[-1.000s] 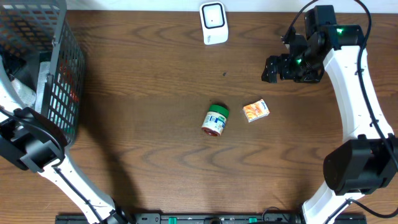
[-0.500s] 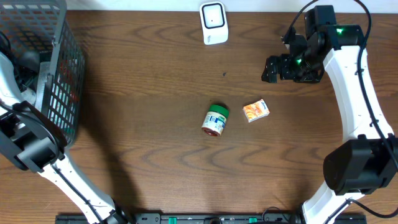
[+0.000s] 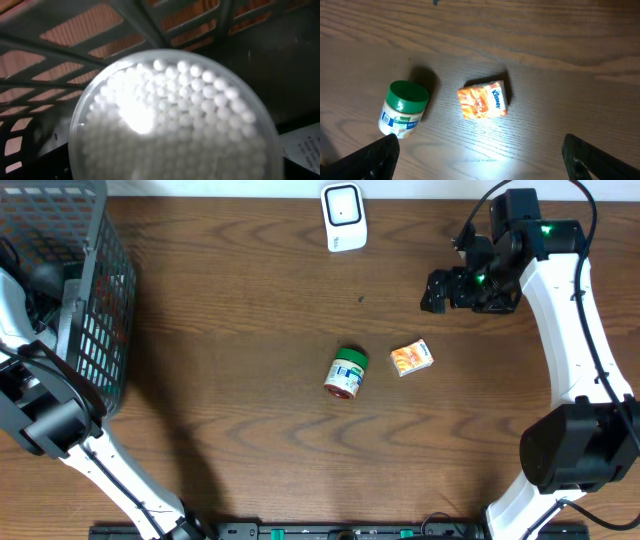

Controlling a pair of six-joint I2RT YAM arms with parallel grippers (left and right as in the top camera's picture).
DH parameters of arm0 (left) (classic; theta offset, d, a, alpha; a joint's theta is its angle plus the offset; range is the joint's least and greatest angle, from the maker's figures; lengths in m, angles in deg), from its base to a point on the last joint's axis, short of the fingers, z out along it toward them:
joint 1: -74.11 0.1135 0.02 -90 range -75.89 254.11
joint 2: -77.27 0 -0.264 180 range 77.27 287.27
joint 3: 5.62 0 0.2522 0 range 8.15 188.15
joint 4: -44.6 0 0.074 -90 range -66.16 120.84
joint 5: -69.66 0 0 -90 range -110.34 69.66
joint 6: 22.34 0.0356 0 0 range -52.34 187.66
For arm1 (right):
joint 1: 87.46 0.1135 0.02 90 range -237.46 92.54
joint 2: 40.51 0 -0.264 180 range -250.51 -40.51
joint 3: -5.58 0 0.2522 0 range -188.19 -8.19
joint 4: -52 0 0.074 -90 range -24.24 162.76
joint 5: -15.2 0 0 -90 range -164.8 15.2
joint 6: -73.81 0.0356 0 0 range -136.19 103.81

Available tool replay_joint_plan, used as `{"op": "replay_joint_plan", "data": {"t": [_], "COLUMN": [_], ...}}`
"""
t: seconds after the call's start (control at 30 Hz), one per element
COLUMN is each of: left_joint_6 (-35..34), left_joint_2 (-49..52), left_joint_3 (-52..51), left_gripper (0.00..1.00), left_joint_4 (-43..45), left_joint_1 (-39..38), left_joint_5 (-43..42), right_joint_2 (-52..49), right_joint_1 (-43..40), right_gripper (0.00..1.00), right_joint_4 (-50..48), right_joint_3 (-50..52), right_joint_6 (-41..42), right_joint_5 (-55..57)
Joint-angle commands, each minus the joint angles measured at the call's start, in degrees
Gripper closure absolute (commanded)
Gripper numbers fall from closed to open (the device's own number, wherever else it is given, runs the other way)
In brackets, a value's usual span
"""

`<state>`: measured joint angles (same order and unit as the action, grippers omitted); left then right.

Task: Scan the item barcode
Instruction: 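Grasp the white-lidded tub in the basket with the left gripper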

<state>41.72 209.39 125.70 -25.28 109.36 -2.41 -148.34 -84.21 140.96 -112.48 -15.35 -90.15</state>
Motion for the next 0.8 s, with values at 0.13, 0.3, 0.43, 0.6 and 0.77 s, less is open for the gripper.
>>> {"op": "replay_joint_plan", "data": {"t": [0.13, 0.3, 0.43, 0.6, 0.77], "left_joint_6": [0.6, 0.8, 0.8, 0.8, 3.0], "left_joint_2": [-2.6, -6.5, -10.1, -17.0, -27.9], "left_joint_3": [0.4, 0.5, 0.5, 0.5, 0.5], "left_gripper": [0.09, 0.15, 0.16, 0.18, 0.20], "left_joint_4": [0.8, 1.2, 1.4, 1.4, 0.7], "left_joint_1": [0.3, 0.3, 0.3, 0.0, -1.4], "left_joint_5": [-2.3, -2.3, -2.3, -4.1, -8.5], "right_joint_2": [0.9, 0.9, 0.9, 0.9, 1.0], "right_joint_1": [0.2, 0.2, 0.2, 0.2, 0.2], "right_gripper": [0.01, 0.01, 0.01, 0.01, 0.01], "right_joint_4": [0.0, 0.0, 0.0, 0.0, 0.0], "right_joint_3": [-0.9, -0.9, -0.9, -0.9, -0.9], "right_joint_6": [-0.7, -0.6, -0.6, -0.6, -0.6], "right_joint_5": [0.3, 0.3, 0.3, 0.3, 0.3]}}
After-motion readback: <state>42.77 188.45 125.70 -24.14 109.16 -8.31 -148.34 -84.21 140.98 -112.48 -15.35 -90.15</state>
